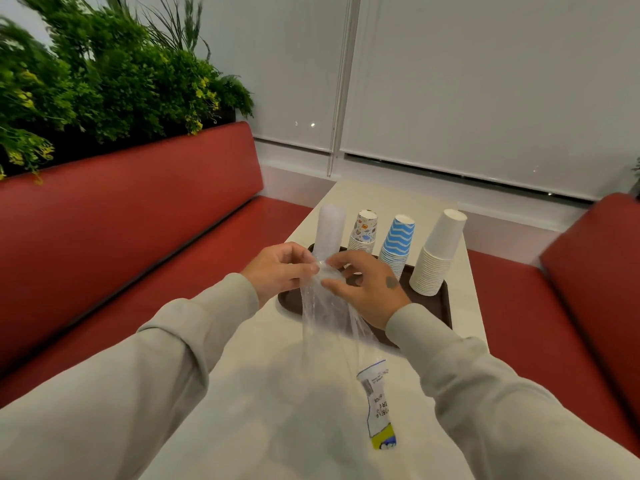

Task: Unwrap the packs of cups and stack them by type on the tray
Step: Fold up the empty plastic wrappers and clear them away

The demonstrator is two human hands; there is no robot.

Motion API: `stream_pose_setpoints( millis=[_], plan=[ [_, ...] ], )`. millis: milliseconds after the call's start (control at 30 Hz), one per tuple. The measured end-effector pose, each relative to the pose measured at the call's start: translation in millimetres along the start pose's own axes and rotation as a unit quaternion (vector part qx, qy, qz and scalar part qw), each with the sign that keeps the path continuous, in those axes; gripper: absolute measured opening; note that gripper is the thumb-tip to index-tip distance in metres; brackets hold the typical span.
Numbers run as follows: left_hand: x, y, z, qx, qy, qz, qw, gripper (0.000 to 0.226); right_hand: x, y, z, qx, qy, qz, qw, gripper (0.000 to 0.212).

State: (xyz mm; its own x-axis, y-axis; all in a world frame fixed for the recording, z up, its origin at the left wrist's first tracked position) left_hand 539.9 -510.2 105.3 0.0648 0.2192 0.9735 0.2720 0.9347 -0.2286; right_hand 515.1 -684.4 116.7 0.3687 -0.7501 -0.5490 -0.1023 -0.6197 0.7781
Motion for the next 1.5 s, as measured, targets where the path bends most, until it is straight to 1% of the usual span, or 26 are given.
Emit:
stream_pose_setpoints(
  millis=[100,167,233,300,367,433,500,533,567,633,700,767,833,967,1033,1133,1233,1333,1467,1500],
  plan=[
    [3,-3,2,-0.010,0.008,0.000,1.000,0.011,-6,0,-4,0.022,0.004,-0.019,1.000,0.009],
    [2,-2,3,-0.023,0.022,0.013,0.999,0.010,-3,4,-5,0.031,0.000,-0.026,0.999,0.008],
    [1,2,3,-0.023,0.019,-0.001,1.000,0.010,2,5,-6,0.021,-0.007,-0.022,0.999,0.007],
    [1,5,1,-0.002,-0.005,-0.051,0.999,0.009,8,4,-4,0.013,-0.016,-0.016,1.000,0.010],
    [2,5,-2,0.020,-0.032,-0.101,0.994,0.010,10,2,-1,0.023,-0.030,-0.021,0.999,0.012],
    [3,3,-3,0.039,-0.057,-0.111,0.991,0.011,8,2,2,0.056,-0.045,-0.034,0.997,0.013],
    [7,2,-4,0.061,-0.092,-0.142,0.984,0.012,3,6,6,0.099,-0.064,-0.042,0.992,0.024],
    [9,0,-4,0.066,-0.109,-0.164,0.978,0.012,1,8,7,0.108,-0.072,-0.046,0.991,0.029],
    [11,-2,-4,0.068,-0.121,-0.182,0.974,0.012,-2,7,8,0.104,-0.076,-0.040,0.991,0.032],
    [14,-6,-5,0.065,-0.130,-0.198,0.969,0.011,-4,1,7,0.067,-0.082,0.000,0.994,0.035],
    [17,-9,-7,0.058,-0.134,-0.207,0.967,0.010,0,-6,4,0.045,-0.085,0.024,0.995,0.025],
    [20,-11,-6,0.048,-0.133,-0.210,0.967,0.010,5,-7,1,0.051,-0.086,0.024,0.995,0.014],
    [22,-8,-6,0.045,-0.133,-0.204,0.969,0.012,8,-6,0,0.058,-0.093,0.022,0.994,0.011],
    [22,2,-8,0.089,-0.137,-0.204,0.965,0.017,9,0,-1,0.059,-0.105,-0.020,0.993,0.014],
    [20,7,-9,0.086,-0.129,-0.204,0.967,0.015,11,3,-3,0.051,-0.111,-0.036,0.992,0.014],
    [18,11,-9,0.079,-0.117,-0.161,0.977,0.008,14,7,-5,0.046,-0.111,-0.062,0.991,0.020],
    [19,14,-9,0.095,-0.118,-0.129,0.980,0.012,17,8,-5,0.044,-0.107,-0.075,0.990,0.022],
    [22,12,-8,0.076,-0.111,-0.103,0.986,0.014,17,6,-5,0.004,-0.106,-0.068,0.992,0.024],
    [25,2,-7,0.027,-0.107,-0.091,0.990,0.004,1,5,-13,-0.038,-0.096,-0.082,0.991,0.039],
    [27,-2,-5,0.017,-0.107,-0.089,0.990,0.006,-4,5,-16,-0.040,-0.092,-0.079,0.992,0.036]
  ],
)
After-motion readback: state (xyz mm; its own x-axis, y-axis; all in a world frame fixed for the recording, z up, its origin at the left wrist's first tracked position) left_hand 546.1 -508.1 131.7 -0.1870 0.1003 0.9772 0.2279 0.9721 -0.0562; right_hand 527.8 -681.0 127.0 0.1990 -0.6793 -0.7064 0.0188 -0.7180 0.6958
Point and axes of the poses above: each hand's wrist, its own z-axis away from the middle knuckle, its own y-axis out of the back of the hand, x = y × z, the point moved 5 cm from there along -z, towards the middle knuckle, and after that the axes turned 12 degrees about z, right-handed, at the moved point
